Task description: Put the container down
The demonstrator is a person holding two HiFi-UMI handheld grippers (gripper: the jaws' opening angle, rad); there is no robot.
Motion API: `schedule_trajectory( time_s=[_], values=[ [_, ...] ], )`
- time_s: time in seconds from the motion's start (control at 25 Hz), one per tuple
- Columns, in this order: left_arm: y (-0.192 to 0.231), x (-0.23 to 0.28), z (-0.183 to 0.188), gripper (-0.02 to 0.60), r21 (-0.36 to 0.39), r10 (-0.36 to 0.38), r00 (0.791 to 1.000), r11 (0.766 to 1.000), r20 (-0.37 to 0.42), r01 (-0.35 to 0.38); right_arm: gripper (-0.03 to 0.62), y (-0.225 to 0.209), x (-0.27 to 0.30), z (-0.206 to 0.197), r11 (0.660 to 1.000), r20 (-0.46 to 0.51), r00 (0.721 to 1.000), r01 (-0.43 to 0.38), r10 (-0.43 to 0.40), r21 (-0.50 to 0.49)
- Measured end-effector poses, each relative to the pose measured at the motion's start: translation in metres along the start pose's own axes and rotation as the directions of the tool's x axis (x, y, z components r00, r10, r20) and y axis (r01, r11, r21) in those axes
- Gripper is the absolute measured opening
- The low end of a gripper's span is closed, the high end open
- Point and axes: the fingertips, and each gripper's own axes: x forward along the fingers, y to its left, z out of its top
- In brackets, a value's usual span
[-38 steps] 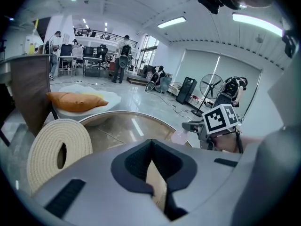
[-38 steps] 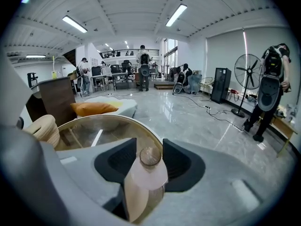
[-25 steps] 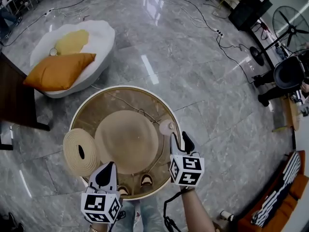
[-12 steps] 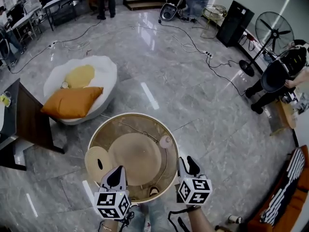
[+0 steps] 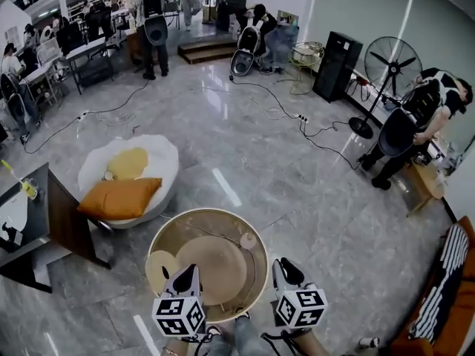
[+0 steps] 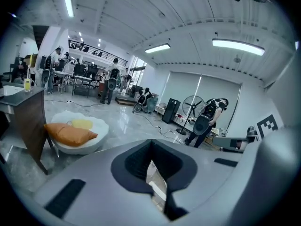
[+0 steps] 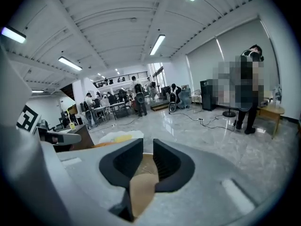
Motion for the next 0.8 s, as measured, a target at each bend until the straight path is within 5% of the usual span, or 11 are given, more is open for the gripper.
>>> schedule_trajectory(
  time_s=[0.28,0.8],
  values=[
    [-0.027,-0.013,0.042,-0.005,0.047,-0.046,0.996,0.998,0.072,0.043,0.009,0.002,-0.046,0.026,0.999,0.073,0.997,0.025,-0.022,-0.035],
    [-0.044,-0.016,0.075,-0.005,0.12,-0.083,0.988,0.99,0.129,0.068,0.006,-0.012,-0.076,0.053,0.991,0.131,0.986,0.113,-0.102,-0.076]
  ],
)
